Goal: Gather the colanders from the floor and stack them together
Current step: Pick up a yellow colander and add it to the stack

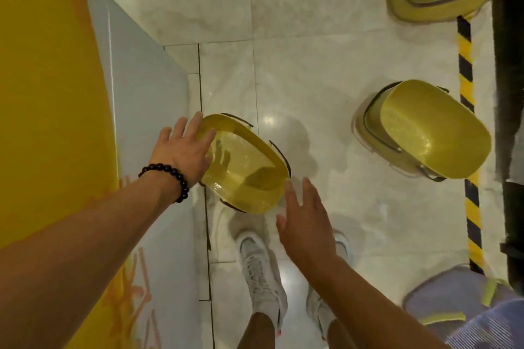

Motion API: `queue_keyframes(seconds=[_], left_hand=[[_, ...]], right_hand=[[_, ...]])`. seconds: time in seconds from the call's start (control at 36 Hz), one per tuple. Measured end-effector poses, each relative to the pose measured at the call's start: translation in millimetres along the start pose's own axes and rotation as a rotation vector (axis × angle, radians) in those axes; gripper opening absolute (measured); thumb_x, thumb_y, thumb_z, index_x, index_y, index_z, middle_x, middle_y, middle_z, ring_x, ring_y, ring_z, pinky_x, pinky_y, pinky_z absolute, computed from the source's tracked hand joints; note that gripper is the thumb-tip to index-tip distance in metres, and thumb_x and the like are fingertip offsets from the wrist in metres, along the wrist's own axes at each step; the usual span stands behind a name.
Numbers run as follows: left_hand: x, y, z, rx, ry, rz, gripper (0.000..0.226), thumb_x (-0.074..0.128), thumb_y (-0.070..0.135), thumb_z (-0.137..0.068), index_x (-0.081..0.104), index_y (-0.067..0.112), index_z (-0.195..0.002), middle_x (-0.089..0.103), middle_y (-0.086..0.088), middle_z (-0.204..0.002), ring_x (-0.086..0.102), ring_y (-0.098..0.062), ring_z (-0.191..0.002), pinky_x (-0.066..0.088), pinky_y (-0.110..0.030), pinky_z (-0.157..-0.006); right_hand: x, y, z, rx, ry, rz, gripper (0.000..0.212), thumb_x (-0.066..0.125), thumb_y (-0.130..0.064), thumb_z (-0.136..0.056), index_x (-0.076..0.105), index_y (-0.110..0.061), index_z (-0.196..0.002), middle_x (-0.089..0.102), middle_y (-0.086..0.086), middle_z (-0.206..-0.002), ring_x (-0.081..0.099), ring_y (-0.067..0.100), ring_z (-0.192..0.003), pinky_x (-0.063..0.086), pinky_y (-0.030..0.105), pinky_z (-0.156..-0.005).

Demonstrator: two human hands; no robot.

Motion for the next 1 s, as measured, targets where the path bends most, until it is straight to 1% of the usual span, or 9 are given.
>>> queue_keyframes(seconds=[0.22,0.36,0.44,0.5,0.61,0.72,0.83,0.94,1.0], left_hand=[[80,-20,-49,-0.105,-0.15,0.124,0.067,0.056,0.049,-0.092,0.021,0.035,-0.148,0.0,-0.003,-0.161,0.024,-0.035,-0.14,0.044,-0.054,-0.103],[103,-20,-58,-0.19,-0.128,0.241,0.071,0.066,0.031,-0.09,0.026,0.025,-0.149,0.006,-0.005,-0.157,0.04,-0.039,-0.125,0.05,-0.05,-0.096],[110,-17,-55,-0.188,-0.129,0.241,0.076,0.061,0.008,-0.088,0.021,0.022,-0.15,0.016,-0.011,-0.155,0.041,-0.04,-0.118,0.051,-0.049,-0.093],[115,-13,-48,-0.172,-0.162,0.261,0.08,0.058,0.001,-0.086,0.019,0.021,-0.153,0.019,-0.013,-0.154,0.043,-0.04,-0.117,0.05,-0.048,-0.095],[112,6,-33,-0.162,-0.171,0.347,0.08,0.059,0.001,-0.086,0.021,0.018,-0.154,0.025,-0.012,-0.153,0.049,-0.037,-0.114,0.05,-0.044,-0.093],[81,25,-20,-0.135,-0.14,0.407,0.076,0.064,0.012,-0.087,0.026,0.015,-0.153,0.03,-0.011,-0.15,0.053,-0.035,-0.11,0.05,-0.04,-0.089],[18,37,-11,-0.056,-0.06,0.417,0.074,0.068,0.021,-0.087,0.03,0.014,-0.15,0.039,-0.01,-0.144,0.058,-0.034,-0.103,0.052,-0.04,-0.084],[-61,42,-4,0.014,0.028,0.401,0.075,0.072,0.03,-0.084,0.032,0.017,-0.145,0.045,-0.005,-0.133,0.059,-0.028,-0.098,0.057,-0.039,-0.077],[-106,41,0,0.029,0.076,0.388,0.075,0.073,0.034,-0.082,0.031,0.02,-0.143,0.045,-0.002,-0.129,0.06,-0.026,-0.095,0.058,-0.038,-0.073]], right_hand=[[79,20,-47,0.088,-0.091,-0.124,0.075,0.048,-0.048,-0.102,0.001,-0.033,-0.159,0.009,0.016,-0.167,0.021,0.033,-0.151,0.036,0.044,-0.114],[102,32,-72,0.13,-0.126,-0.209,0.08,0.051,-0.044,-0.1,0.0,-0.027,-0.159,0.011,0.005,-0.167,0.036,0.031,-0.143,0.046,0.046,-0.106],[96,44,-87,0.126,-0.036,-0.219,0.078,0.054,-0.026,-0.098,0.003,-0.027,-0.157,0.021,0.004,-0.162,0.056,0.031,-0.12,0.052,0.042,-0.089],[85,54,-97,0.129,0.011,-0.244,0.076,0.05,-0.01,-0.096,0.009,-0.033,-0.156,0.026,0.001,-0.157,0.061,0.03,-0.103,0.051,0.038,-0.08],[52,76,-106,0.104,0.023,-0.286,0.069,0.046,-0.003,-0.094,0.024,-0.034,-0.152,0.038,0.003,-0.143,0.058,0.031,-0.105,0.047,0.036,-0.078],[1,94,-101,0.059,0.005,-0.124,0.071,0.051,-0.007,-0.096,0.017,-0.031,-0.154,0.03,0.007,-0.151,0.063,0.038,-0.095,0.053,0.043,-0.079],[-64,109,-87,0.056,0.013,-0.074,0.081,0.052,-0.003,-0.093,0.009,-0.038,-0.152,0.022,0.001,-0.155,0.062,0.039,-0.092,0.05,0.042,-0.072],[-146,111,-66,-0.031,0.102,-0.062,0.082,0.055,-0.001,-0.089,0.016,-0.029,-0.155,0.029,0.009,-0.156,0.06,0.04,-0.107,0.056,0.047,-0.083],[-190,111,-53,-0.033,0.143,-0.073,0.081,0.053,-0.002,-0.089,0.016,-0.033,-0.155,0.029,0.005,-0.156,0.061,0.037,-0.1,0.054,0.043,-0.08]])
Point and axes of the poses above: each hand's wrist, its own z-axis away from the middle knuckle, its own x-axis out of the palm, y = z × x, the point moved 3 cm from there along -z, towards the middle knuckle
